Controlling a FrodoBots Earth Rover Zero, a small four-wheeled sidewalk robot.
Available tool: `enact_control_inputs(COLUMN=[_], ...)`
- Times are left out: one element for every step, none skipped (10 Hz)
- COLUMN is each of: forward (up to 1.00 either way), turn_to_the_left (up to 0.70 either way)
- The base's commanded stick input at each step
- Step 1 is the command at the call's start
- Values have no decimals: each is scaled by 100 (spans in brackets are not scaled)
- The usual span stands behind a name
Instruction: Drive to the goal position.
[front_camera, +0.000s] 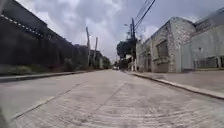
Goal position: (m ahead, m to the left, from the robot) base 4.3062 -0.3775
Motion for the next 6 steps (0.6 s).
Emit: enact_control_inputs(forward=[50, 50, 50, 50, 50, 50], turn_to_the_left=[1, 1, 1, 1, 1, 1])
